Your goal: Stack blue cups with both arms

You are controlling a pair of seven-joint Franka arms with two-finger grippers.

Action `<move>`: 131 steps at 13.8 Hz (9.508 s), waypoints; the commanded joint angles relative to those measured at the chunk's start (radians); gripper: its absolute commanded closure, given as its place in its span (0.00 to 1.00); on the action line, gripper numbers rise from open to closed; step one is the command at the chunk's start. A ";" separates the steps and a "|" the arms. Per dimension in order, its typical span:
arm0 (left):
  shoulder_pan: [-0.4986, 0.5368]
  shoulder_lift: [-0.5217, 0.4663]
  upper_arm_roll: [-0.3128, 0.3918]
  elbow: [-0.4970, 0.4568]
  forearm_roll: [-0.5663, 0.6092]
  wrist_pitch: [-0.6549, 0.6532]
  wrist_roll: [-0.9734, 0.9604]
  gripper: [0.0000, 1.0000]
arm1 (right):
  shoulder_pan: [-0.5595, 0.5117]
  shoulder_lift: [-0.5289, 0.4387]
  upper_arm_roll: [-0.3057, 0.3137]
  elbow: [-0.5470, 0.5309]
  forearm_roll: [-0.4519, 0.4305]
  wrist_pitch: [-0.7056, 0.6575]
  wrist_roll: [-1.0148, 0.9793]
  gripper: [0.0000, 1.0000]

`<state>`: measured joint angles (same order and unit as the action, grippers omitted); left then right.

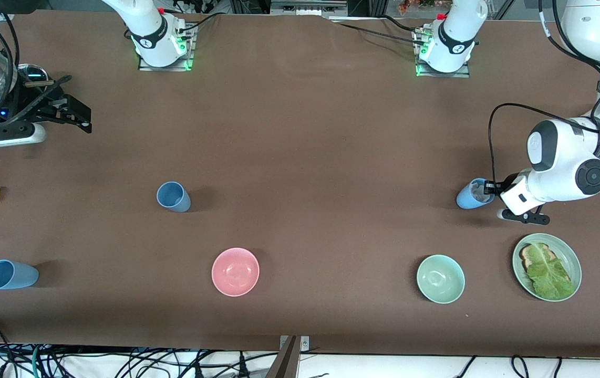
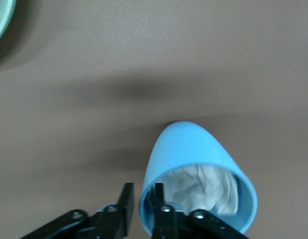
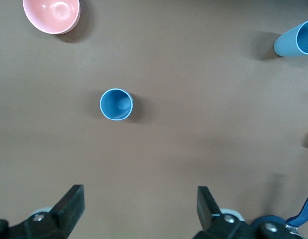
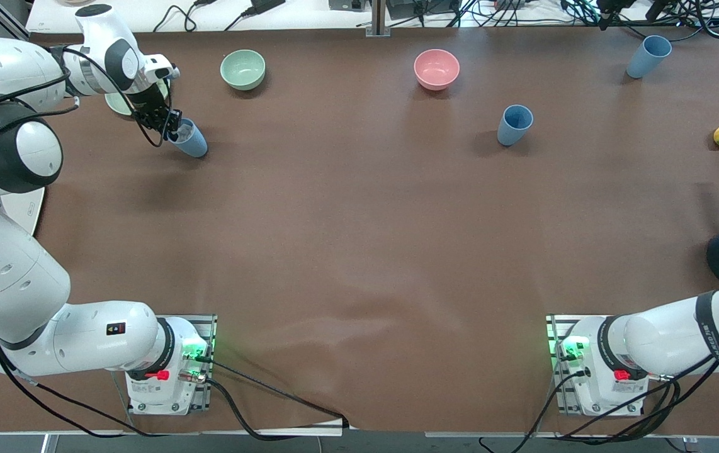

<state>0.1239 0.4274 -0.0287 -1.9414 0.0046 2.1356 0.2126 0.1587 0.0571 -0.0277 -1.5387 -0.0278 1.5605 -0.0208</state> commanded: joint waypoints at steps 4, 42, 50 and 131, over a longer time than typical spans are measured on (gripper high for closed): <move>-0.023 -0.002 -0.003 0.030 0.003 -0.006 -0.070 1.00 | -0.004 -0.003 0.000 -0.006 0.012 0.003 -0.019 0.00; -0.314 0.243 -0.399 0.541 -0.075 -0.300 -1.036 0.00 | 0.009 0.015 0.017 -0.263 0.035 0.311 -0.039 0.00; -0.026 0.169 -0.398 0.573 0.020 -0.531 -0.735 0.00 | -0.002 0.049 0.017 -0.385 0.035 0.490 -0.039 0.00; -0.224 -0.352 0.144 0.434 -0.002 -0.619 -0.153 0.00 | 0.690 0.647 0.008 0.279 0.029 0.455 1.122 1.00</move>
<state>-0.0915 0.0825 0.1072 -1.5124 -0.0026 1.5314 0.0513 0.8381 0.6998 -0.0099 -1.2522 -0.0004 1.9942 1.0870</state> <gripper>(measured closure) 0.000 0.956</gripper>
